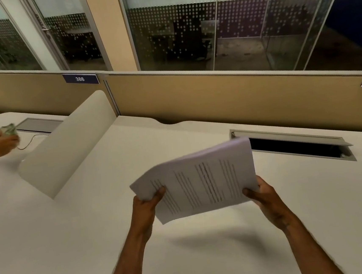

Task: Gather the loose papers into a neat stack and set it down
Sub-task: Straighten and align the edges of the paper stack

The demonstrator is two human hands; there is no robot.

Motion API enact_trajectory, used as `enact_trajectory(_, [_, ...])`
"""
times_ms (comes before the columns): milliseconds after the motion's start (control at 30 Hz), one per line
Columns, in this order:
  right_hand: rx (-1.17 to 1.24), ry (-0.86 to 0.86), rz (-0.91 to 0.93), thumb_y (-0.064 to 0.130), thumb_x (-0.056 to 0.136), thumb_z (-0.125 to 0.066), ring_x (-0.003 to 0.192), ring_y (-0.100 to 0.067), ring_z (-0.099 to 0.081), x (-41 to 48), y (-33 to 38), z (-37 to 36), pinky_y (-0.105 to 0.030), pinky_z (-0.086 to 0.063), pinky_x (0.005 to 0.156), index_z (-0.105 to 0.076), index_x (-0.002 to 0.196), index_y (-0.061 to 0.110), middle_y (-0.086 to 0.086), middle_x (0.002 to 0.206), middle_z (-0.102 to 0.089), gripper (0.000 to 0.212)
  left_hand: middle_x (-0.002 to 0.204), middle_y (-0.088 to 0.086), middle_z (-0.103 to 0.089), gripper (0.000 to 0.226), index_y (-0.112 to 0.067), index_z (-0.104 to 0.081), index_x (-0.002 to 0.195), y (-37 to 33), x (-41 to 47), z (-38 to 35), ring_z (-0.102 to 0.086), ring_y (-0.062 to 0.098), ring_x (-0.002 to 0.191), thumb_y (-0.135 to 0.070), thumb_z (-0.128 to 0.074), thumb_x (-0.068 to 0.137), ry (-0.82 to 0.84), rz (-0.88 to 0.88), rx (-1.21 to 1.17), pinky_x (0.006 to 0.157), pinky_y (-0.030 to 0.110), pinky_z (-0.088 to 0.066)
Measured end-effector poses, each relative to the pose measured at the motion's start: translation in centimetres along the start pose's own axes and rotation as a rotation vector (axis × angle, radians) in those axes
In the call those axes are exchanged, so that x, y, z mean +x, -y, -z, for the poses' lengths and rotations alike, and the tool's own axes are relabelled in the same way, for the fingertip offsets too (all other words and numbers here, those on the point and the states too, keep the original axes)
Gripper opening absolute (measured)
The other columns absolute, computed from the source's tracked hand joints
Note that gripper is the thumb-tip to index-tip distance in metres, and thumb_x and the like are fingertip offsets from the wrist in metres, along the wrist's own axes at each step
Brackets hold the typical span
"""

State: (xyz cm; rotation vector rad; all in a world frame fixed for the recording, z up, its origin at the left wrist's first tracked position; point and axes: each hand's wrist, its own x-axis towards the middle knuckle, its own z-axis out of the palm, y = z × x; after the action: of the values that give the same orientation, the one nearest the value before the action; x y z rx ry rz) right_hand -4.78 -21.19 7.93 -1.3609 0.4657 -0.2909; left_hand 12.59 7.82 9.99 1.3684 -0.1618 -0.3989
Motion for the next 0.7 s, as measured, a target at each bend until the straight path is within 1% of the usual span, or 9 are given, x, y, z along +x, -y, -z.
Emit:
enact_trajectory(67, [0.065,0.012,0.015,0.030,0.075,-0.083,0.122,-0.010,-0.064,-0.3,-0.3,-0.9,-0.020,-0.057,0.091,-0.051,0.137,0.033,0.013,0.125,-0.070,0.071,0.109,0.000,-0.079,0.031,-0.032,-0.077,0.110,-0.9,0.1,-1.1,-0.074,0.020,0.101,-0.030,-0.082,0.079,-0.002,-0.045,-0.086,0.084,0.040,-0.062])
enact_trajectory(100, [0.032,0.021,0.020,0.023,0.082,-0.077,0.129,-0.013,-0.059,-0.2,-0.5,-1.8,-0.022,-0.054,0.099,-0.049,0.138,0.034,0.017,0.127,-0.068,0.063,0.110,0.000,-0.078,0.030,-0.032,-0.075,0.112,-1.1,0.0,-1.8,-0.074,0.020,0.101,-0.027,-0.078,0.082,0.002,-0.060,-0.126,0.085,0.041,-0.063])
enact_trajectory(167, [0.023,0.090,0.060,0.011,0.088,-0.065,0.133,-0.024,-0.056,-0.1,-0.3,-4.1,-0.035,-0.049,0.108,-0.059,0.131,0.037,0.009,0.133,-0.065,0.051,0.114,0.001,-0.077,0.029,-0.033,-0.075,0.114,-1.0,-0.2,-3.3,-0.073,0.020,0.103,-0.022,-0.077,0.087,-0.006,-0.051,-0.229,0.087,0.042,-0.063])
enact_trajectory(267, [0.362,0.093,0.063,0.007,0.091,-0.060,0.125,-0.028,-0.062,0.6,1.6,-6.9,-0.044,-0.055,0.100,-0.057,0.136,0.028,-0.009,0.135,-0.064,0.050,0.118,0.001,-0.078,0.029,-0.032,-0.079,0.110,0.3,-1.3,-5.0,-0.074,0.018,0.105,-0.020,-0.075,0.083,-0.040,0.041,-0.398,0.087,0.039,-0.062])
enact_trajectory(400, [0.429,-0.037,0.118,0.012,0.089,-0.069,0.116,-0.029,-0.069,1.2,3.7,-7.5,-0.047,-0.059,0.090,-0.066,0.128,0.028,-0.010,0.130,-0.069,0.042,0.121,0.007,-0.077,0.043,-0.018,-0.070,0.125,2.5,-2.1,-4.3,-0.076,0.021,0.106,-0.017,-0.076,0.083,-0.003,0.145,-0.420,0.081,0.034,-0.064])
enact_trajectory(500, [0.230,-0.092,0.115,0.017,0.084,-0.075,0.107,-0.030,-0.073,1.0,4.2,-6.0,-0.044,-0.062,0.082,-0.075,0.111,0.029,-0.010,0.119,-0.075,0.030,0.122,0.010,-0.074,0.056,-0.010,-0.057,0.141,2.0,-0.2,-1.0,-0.075,0.015,0.101,-0.006,-0.070,0.087,-0.055,0.130,-0.200,0.079,0.024,-0.062])
enact_trajectory(567, [0.100,-0.077,0.111,0.025,0.079,-0.079,0.103,-0.028,-0.074,0.8,4.5,-5.0,-0.045,-0.062,0.081,-0.076,0.108,0.031,-0.006,0.114,-0.077,0.029,0.137,0.005,-0.064,0.075,-0.023,-0.048,0.147,0.5,1.4,0.9,-0.064,0.015,0.123,-0.011,-0.080,0.080,-0.041,0.042,0.027,0.095,0.026,-0.054])
enact_trajectory(633, [-0.020,-0.030,0.097,0.036,0.076,-0.082,0.099,-0.023,-0.075,0.7,4.6,-4.6,-0.035,-0.064,0.074,-0.076,0.106,0.036,0.000,0.110,-0.078,0.031,0.146,-0.008,-0.056,0.101,-0.032,-0.039,0.153,-1.3,2.4,0.9,-0.052,0.009,0.136,-0.033,-0.092,0.067,0.093,-0.043,0.237,0.109,0.031,-0.042])
enact_trajectory(700, [-0.108,0.020,0.074,0.043,0.076,-0.080,0.098,-0.021,-0.075,0.7,4.6,-4.7,-0.032,-0.064,0.072,-0.075,0.107,0.039,0.003,0.108,-0.079,0.031,0.147,-0.016,-0.056,0.102,-0.040,-0.039,0.152,-2.5,2.8,-0.8,-0.054,0.004,0.133,-0.045,-0.089,0.064,0.285,-0.071,0.335,0.109,0.032,-0.044])
